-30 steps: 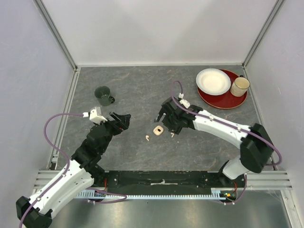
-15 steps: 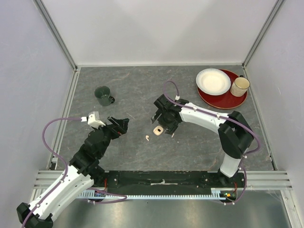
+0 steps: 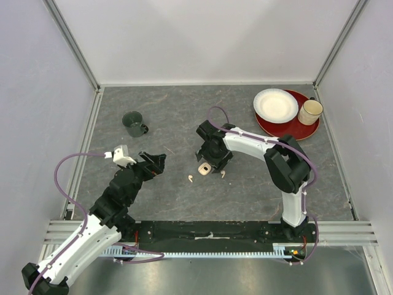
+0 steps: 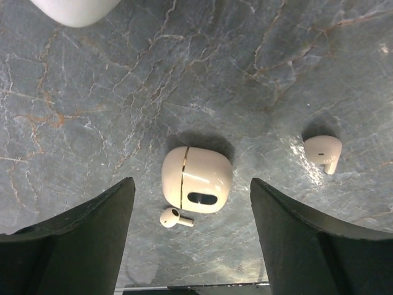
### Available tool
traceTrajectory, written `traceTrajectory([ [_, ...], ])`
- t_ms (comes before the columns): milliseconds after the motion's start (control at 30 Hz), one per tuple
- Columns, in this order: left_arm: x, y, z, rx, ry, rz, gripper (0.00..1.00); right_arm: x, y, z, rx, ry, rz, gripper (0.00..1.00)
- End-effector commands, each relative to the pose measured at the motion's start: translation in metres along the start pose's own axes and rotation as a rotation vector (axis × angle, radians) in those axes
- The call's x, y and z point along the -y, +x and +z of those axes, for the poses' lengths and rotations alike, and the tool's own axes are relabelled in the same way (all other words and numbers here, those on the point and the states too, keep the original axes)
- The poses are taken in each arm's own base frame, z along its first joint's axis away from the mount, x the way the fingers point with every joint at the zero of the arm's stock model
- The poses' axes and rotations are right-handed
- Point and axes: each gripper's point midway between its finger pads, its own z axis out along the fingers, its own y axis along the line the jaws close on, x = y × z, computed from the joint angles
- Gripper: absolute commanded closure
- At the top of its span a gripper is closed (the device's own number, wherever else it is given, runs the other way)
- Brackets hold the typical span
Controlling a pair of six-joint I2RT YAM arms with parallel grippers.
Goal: Insert the wireless bluetooth earbuds into the charging case
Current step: Pick up the charging case at the center of the board.
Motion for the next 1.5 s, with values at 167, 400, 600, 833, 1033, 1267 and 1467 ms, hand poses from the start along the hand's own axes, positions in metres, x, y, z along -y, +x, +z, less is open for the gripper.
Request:
traceTrajectory([
  [167, -0.015, -0.005, -0.001, 0.048, -0.044, 0.029, 0.01, 0.001, -0.005, 0.007, -0.001, 0.044, 0.041, 0.25],
  [400, -0.014, -0.005, 0.001, 0.051, -0.046, 0.04, 0.0, 0.007, 0.0, 0.015, -0.023, 0.071, 0.039, 0.39],
  [600, -0.013, -0.004, 0.003, 0.042, -0.05, 0.045, 0.0, 0.012, 0.001, 0.018, -0.027, 0.081, 0.035, 0.46],
  [833, -0.01, -0.002, 0.003, 0.025, -0.041, 0.041, 0.0, 0.013, 0.004, 0.016, -0.045, 0.06, 0.043, 0.69],
  [1033, -0.001, -0.004, 0.001, 0.019, -0.01, 0.025, 0.0, 0.009, 0.006, 0.009, -0.044, -0.012, 0.049, 0.8],
  [1267, 0.037, 0.0, -0.003, -0.018, 0.202, 0.074, 0.0, -0.002, -0.006, -0.013, 0.022, -0.182, 0.074, 1.0],
  [1467, 0.06, -0.002, -0.007, -0.017, 0.319, 0.083, 0.0, -0.027, -0.013, -0.056, 0.047, -0.418, 0.097, 1.0],
])
